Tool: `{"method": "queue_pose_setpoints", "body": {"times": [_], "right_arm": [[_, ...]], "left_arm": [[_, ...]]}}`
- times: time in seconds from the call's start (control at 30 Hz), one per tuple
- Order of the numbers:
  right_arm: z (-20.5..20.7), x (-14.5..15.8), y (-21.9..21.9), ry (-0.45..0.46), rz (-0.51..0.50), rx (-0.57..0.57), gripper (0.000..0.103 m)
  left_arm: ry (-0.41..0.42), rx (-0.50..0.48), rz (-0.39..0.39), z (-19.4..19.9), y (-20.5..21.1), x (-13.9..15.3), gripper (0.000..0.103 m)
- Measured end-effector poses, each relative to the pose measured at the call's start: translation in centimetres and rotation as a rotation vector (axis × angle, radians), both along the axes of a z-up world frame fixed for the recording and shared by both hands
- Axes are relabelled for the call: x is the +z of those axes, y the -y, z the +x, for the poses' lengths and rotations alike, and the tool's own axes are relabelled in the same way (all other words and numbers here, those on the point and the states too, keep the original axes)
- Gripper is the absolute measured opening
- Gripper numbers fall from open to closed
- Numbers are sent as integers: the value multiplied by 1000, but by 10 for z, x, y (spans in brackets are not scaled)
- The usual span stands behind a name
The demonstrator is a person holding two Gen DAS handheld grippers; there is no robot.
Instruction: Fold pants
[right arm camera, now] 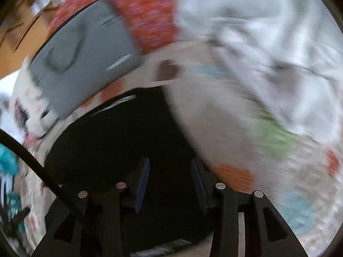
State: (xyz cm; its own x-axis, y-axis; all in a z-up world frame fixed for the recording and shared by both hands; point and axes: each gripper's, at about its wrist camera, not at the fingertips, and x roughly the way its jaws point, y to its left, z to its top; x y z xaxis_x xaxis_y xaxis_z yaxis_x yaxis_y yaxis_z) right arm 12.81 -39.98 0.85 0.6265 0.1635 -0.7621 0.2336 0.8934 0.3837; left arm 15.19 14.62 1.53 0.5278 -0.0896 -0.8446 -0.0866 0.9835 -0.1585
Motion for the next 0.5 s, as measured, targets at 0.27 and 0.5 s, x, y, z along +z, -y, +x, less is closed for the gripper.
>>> {"method": "queue_pose_setpoints", "body": {"times": [0.27,0.5], "right_arm": [[102,4,-72,-12,-140,262,53],[166,-5,-95,-34,-163,308,56]], "left_arm": [[-13,-78,30,99,21,-18,42],[-9,-78,59,143,27,-29,46]]}}
